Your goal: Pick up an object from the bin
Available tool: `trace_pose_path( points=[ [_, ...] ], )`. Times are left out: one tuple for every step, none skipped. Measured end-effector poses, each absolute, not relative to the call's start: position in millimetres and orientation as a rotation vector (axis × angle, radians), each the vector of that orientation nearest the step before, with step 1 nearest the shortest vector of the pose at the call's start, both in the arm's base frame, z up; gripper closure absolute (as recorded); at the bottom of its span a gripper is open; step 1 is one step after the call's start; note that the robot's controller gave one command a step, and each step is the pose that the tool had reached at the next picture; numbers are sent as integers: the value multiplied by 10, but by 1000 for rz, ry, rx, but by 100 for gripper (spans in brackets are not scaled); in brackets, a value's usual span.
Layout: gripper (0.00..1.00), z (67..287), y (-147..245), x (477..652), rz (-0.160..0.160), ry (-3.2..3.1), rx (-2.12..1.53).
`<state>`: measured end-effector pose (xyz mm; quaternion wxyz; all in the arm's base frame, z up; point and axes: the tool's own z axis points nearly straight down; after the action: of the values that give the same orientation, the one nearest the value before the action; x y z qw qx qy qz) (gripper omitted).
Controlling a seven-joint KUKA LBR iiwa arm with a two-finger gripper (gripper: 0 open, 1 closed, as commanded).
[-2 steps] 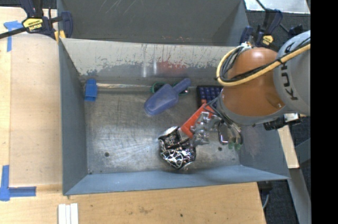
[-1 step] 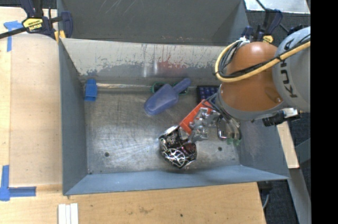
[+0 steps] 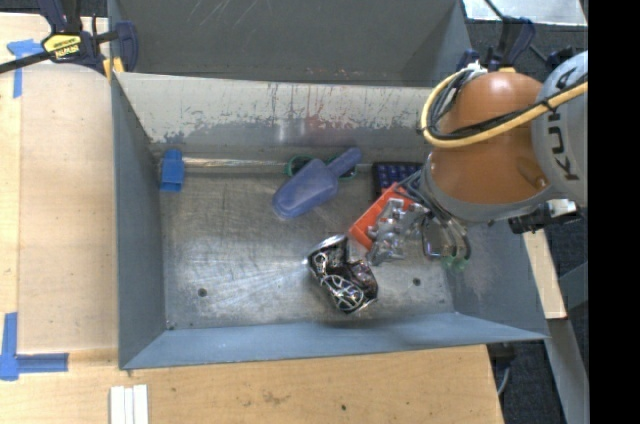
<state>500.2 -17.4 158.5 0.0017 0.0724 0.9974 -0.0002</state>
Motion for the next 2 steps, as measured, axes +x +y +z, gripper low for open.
trace_pose_path(
  points=[
    [100,1577,-47,4963,-1,3132,224],
    [100,1605,-105,4899,0,3135,215]
  ],
)
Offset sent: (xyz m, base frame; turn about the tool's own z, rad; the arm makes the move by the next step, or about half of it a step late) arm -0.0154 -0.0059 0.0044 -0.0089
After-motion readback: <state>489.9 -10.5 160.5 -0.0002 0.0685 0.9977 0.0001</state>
